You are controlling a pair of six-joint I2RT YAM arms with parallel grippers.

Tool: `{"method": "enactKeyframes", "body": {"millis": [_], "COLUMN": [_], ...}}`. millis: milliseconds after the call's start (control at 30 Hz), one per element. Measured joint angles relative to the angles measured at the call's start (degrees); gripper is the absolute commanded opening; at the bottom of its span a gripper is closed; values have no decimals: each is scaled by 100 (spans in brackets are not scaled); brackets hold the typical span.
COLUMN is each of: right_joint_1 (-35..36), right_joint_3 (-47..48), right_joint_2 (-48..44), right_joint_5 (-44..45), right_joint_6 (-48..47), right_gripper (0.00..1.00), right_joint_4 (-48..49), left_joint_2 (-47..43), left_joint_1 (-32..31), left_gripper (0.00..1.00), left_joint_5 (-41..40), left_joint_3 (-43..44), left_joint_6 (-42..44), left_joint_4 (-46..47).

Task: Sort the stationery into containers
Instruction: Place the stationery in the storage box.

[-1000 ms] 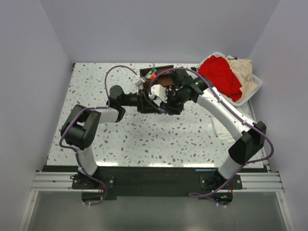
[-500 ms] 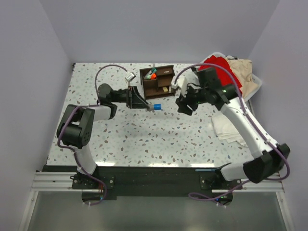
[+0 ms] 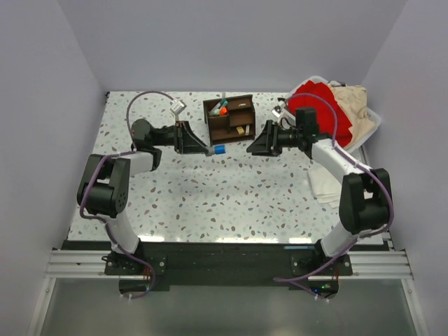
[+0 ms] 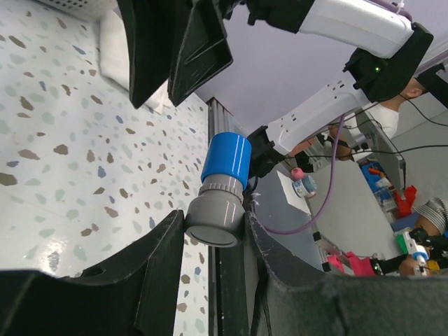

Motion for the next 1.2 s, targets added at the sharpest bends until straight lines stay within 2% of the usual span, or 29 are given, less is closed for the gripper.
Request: {"method": "enactKeyframes", "body": {"millis": [133, 400, 667, 900, 1200], "right_joint_1": [-96, -59, 289, 457, 584], "right_joint_3": [-177, 240, 455, 527, 640], "right_joint_2": [435, 455, 466, 629, 721], "right_joint_5": [-127, -273, -271, -245, -221], "right_joint_6": [1213, 2197, 2396, 2282, 2131], "right_gripper": [60, 61, 60, 59, 57], "right_joint_4": [789, 1681, 1864, 1825, 1705], "left_joint_2": [2, 304, 894, 951, 1023], "left_joint_1": [192, 199, 74, -162, -170], "left_gripper": [0, 0, 0, 0, 0], "left_joint_5": [-2, 0, -13, -28, -37], "left_joint_3": [120, 356, 874, 968, 1047], "left_joint_6": [269, 501, 579, 575, 538], "left_joint_4": [-216, -321, -352, -321, -284]}}
